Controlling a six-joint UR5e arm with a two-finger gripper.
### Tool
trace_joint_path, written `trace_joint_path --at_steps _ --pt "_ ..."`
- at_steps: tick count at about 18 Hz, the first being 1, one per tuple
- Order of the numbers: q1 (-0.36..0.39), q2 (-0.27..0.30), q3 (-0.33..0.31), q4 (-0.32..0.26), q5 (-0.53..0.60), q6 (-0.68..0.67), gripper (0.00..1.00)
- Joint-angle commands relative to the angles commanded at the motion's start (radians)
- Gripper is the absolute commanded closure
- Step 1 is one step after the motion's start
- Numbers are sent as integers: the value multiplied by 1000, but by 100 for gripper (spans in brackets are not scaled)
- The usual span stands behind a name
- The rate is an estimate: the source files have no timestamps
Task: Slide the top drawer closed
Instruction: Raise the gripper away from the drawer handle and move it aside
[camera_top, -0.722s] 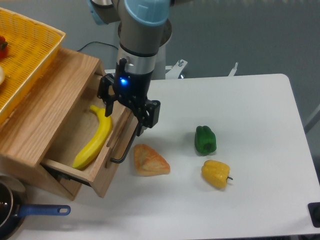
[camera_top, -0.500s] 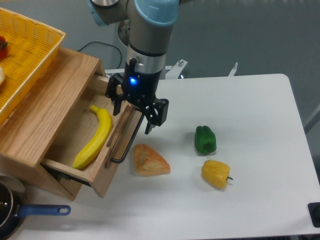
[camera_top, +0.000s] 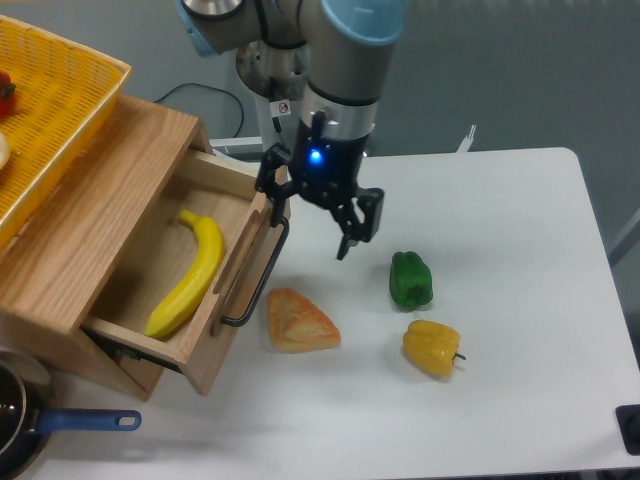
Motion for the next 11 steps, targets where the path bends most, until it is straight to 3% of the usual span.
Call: trace_joint_path --at_steps 7,11 --pt "90 -3 -40 6 14 -2 0" --pt "89 -14 -37 9 153 -9 0"
